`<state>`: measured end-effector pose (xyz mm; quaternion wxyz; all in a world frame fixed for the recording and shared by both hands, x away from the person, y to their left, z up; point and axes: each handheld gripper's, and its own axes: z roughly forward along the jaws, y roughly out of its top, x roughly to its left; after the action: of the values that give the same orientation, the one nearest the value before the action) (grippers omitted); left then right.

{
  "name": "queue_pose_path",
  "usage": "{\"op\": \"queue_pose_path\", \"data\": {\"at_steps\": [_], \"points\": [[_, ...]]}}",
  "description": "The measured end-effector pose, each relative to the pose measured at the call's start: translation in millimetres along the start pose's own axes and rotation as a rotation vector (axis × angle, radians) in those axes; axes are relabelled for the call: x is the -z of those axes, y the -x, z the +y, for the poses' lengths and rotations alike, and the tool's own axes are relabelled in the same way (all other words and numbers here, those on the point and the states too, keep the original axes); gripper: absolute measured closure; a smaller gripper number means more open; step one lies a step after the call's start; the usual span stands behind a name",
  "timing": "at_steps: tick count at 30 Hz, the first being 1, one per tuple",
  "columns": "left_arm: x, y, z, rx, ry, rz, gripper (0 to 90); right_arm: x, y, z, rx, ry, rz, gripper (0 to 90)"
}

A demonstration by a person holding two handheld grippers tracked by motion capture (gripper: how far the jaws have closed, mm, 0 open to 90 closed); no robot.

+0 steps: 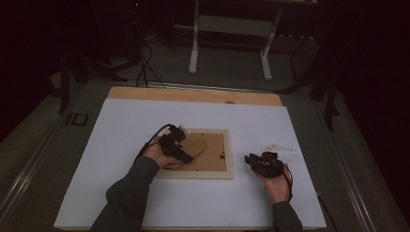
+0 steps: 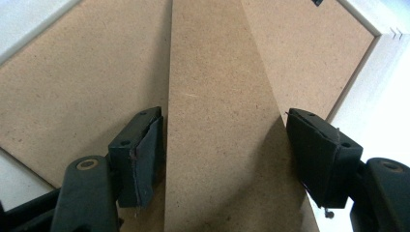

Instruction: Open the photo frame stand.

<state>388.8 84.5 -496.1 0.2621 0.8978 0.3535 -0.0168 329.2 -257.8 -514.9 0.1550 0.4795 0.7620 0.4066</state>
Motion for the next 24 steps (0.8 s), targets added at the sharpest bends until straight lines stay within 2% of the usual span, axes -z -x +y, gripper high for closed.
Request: {"op": "queue_pose_path", "data": {"at_steps": [7, 16, 24], "points": [[-0.9, 1.0, 0.0, -0.007, -0.015, -0.010, 35.3, -0.3, 0.2, -0.2, -0.001, -0.003, 0.001, 70.7], [-1.9, 3.5, -0.2, -0.026, -0.023, 0.018, 37.7, -1.0, 0.3, -0.5, -0.001, -0.005, 0.004, 70.6], [-1.8, 8.0, -2.2, -0.045, 0.002, 0.053, 37.9, -2.8, 1.5, -2.3, -0.018, -0.007, 0.012, 70.7]]}}
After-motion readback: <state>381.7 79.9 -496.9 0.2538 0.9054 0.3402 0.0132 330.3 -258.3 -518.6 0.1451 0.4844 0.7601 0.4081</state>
